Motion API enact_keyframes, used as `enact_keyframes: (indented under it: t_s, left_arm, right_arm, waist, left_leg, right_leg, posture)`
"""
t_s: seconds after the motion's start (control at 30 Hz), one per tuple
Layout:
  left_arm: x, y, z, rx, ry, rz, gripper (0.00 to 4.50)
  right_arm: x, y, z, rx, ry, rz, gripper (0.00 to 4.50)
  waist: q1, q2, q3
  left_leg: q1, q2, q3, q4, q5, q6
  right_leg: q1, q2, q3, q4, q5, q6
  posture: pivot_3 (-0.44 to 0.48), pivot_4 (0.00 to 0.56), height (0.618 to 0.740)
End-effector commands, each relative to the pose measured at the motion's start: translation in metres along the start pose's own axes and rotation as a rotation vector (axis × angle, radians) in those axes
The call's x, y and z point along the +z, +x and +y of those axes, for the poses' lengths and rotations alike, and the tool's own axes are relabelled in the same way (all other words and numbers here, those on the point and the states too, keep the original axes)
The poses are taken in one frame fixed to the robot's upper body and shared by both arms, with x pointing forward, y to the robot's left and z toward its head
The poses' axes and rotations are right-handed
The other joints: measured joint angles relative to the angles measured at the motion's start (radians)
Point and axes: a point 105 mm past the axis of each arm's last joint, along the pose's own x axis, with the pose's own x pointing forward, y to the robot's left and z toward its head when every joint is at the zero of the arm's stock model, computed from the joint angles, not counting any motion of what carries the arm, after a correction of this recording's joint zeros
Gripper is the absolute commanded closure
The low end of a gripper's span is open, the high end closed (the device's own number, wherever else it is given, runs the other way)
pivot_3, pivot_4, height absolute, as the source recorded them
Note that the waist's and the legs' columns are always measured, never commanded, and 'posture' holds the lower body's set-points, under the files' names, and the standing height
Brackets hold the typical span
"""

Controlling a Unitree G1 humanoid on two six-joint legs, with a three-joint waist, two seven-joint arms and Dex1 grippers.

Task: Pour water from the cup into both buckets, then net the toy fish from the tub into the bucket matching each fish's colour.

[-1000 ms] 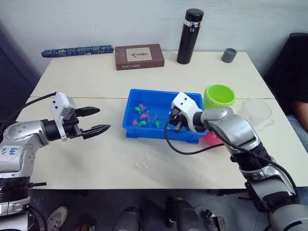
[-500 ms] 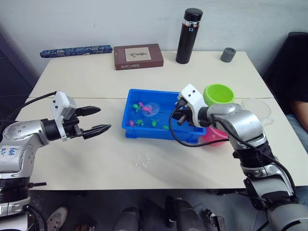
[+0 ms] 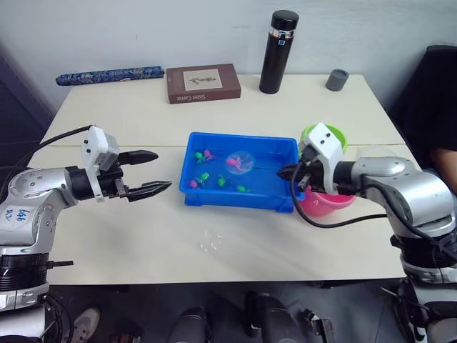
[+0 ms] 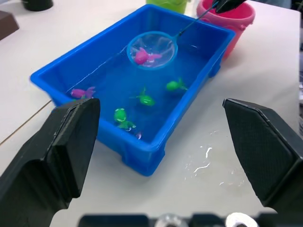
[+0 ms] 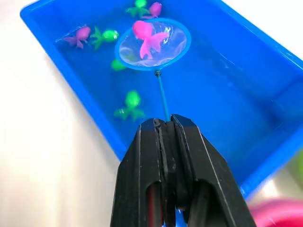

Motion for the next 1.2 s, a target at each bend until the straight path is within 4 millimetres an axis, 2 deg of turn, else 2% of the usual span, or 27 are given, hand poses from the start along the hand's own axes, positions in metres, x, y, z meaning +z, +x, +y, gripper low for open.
enact_keyframes:
  t_s: [0.03,0.23,0.4,0.47,0.63,0.8,0.93,1.1,1.2]
  left_arm:
    - [0.009,0.009,-0.005,-0.054,0.042,-0.022,0.03]
    - [0.016,0.030,-0.012,-0.152,0.067,-0.032,0.03]
    - [0.031,0.049,-0.016,-0.240,0.097,-0.075,0.03]
    - [0.036,0.055,-0.014,-0.260,0.107,-0.091,0.03]
    - [0.035,0.059,-0.008,-0.281,0.116,-0.091,0.03]
    - [0.035,0.067,-0.005,-0.302,0.125,-0.102,0.03]
    - [0.034,0.072,-0.002,-0.312,0.130,-0.104,0.03]
    - [0.032,0.075,0.004,-0.315,0.130,-0.101,0.03]
    - [0.031,0.078,0.006,-0.318,0.129,-0.101,0.03]
  right_arm:
    - [0.022,-0.029,-0.005,-0.033,-0.062,-0.105,4.50]
    - [0.024,-0.076,-0.027,-0.150,-0.059,-0.147,4.50]
    - [0.009,-0.124,-0.041,-0.285,-0.026,-0.086,4.50]
    - [-0.004,-0.144,-0.040,-0.332,-0.010,-0.044,4.50]
    - [-0.023,-0.171,-0.033,-0.392,0.011,0.023,4.50]
    - [-0.039,-0.184,-0.031,-0.469,-0.015,0.091,4.50]
    - [-0.052,-0.184,-0.027,-0.540,-0.116,0.170,4.50]
    - [-0.064,-0.174,-0.020,-0.550,-0.285,0.287,4.50]
    - [-0.066,-0.169,-0.019,-0.575,-0.486,0.340,4.50]
  waist:
    - [0.000,0.000,0.000]
    - [0.017,0.000,0.000]
    - [0.036,0.000,0.000]
    - [0.045,0.000,0.000]
    - [0.045,0.000,0.000]
    - [0.047,0.000,0.000]
    - [0.049,0.000,0.000]
    - [0.049,0.000,0.000]
    - [0.048,0.000,0.000]
  left_leg:
    - [0.000,0.000,0.000,0.000,0.000,0.000]
    - [0.000,0.000,0.000,0.000,0.000,0.000]
    - [0.000,0.000,0.000,0.000,0.000,0.000]
    - [0.000,0.000,0.000,0.001,0.000,0.000]
    - [0.001,0.000,0.001,0.001,0.000,0.000]
    - [0.002,0.000,0.001,0.002,0.001,0.000]
    - [0.002,0.000,0.001,0.002,0.001,0.000]
    - [0.001,0.000,0.001,0.004,0.001,0.000]
    - [0.002,0.000,0.001,0.004,0.001,0.000]
  right_leg:
    - [0.000,0.000,0.000,0.000,0.000,0.000]
    - [0.000,0.000,0.000,0.000,0.000,0.000]
    - [0.001,0.000,0.000,0.000,0.000,0.000]
    - [0.001,0.000,0.000,-0.001,0.000,0.001]
    - [0.002,0.001,0.000,0.000,0.001,0.001]
    - [0.003,0.002,0.001,0.000,0.001,0.001]
    - [0.003,0.002,0.001,0.001,0.001,0.001]
    - [0.004,0.002,0.001,0.001,0.001,0.003]
    - [0.004,0.003,0.001,0.001,0.001,0.003]
  posture:
    - [0.000,0.150,0.740]
    - [0.000,0.150,0.740]
    - [0.000,0.150,0.740]
    - [0.000,0.150,0.740]
    - [0.000,0.150,0.740]
    - [0.000,0.150,0.740]
    - [0.000,0.150,0.740]
    - [0.000,0.150,0.740]
    - [0.000,0.150,0.740]
